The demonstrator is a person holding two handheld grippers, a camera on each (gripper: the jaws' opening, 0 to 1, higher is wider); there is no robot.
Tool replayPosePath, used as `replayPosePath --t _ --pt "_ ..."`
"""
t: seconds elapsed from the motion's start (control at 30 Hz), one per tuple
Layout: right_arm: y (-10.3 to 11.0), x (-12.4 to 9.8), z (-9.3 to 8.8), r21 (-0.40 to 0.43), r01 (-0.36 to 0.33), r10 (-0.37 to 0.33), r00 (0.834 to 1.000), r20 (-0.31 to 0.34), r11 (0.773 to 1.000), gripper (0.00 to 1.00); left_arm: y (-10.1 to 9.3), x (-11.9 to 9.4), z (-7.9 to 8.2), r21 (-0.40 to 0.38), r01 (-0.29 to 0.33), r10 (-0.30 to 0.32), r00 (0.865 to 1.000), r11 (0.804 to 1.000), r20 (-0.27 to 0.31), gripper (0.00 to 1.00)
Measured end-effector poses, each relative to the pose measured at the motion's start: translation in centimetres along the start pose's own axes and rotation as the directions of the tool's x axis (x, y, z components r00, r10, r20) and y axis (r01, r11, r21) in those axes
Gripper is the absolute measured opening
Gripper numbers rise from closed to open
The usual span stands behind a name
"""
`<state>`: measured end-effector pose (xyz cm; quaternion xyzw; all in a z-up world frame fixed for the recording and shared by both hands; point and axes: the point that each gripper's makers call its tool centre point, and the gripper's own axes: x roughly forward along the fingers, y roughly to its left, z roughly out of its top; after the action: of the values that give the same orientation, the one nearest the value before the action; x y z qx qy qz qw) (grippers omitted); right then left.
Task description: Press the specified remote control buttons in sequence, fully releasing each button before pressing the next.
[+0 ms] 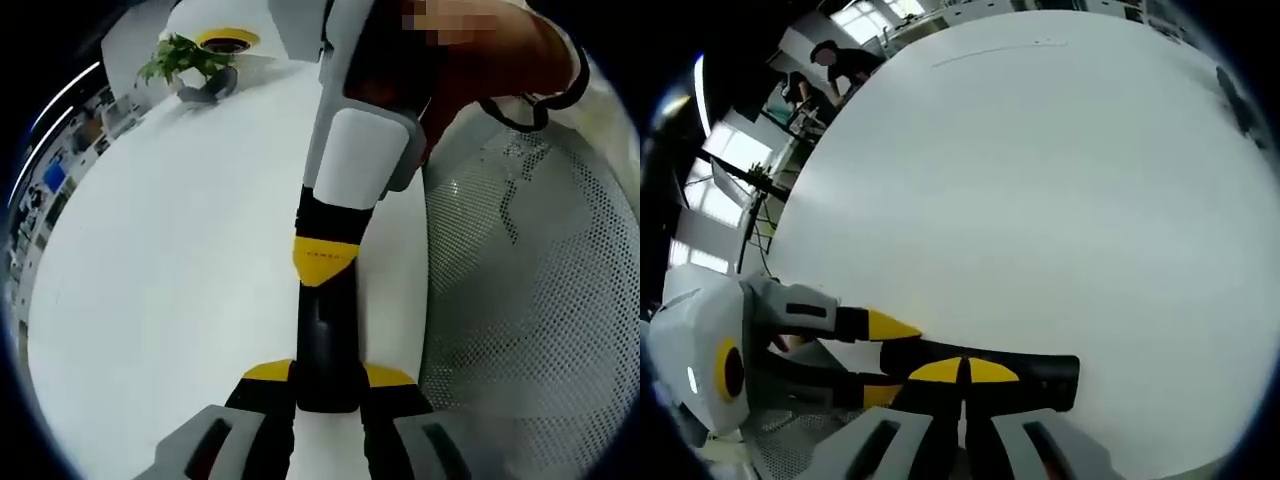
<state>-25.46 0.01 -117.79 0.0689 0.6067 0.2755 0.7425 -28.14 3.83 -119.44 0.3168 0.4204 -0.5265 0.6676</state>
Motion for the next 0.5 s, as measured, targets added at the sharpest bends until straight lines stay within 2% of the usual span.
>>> replayPosePath --t 0.23,0.5 --pt "-0.58 -0.5 -0.07 0.012 0.004 -0.004 1.0 0.008 1.0 0.0 0.08 0.0 0.04 0.005 0.004 -0.004 1.0 1.0 -0.005 0.24" --pt "-0.36 -0.06 -0.32 0.005 -0.003 0.003 1.0 -0.01 1.0 0.0 0.12 0.05 0.08 0.011 0.001 0.0 1.0 1.0 -0.011 0.24"
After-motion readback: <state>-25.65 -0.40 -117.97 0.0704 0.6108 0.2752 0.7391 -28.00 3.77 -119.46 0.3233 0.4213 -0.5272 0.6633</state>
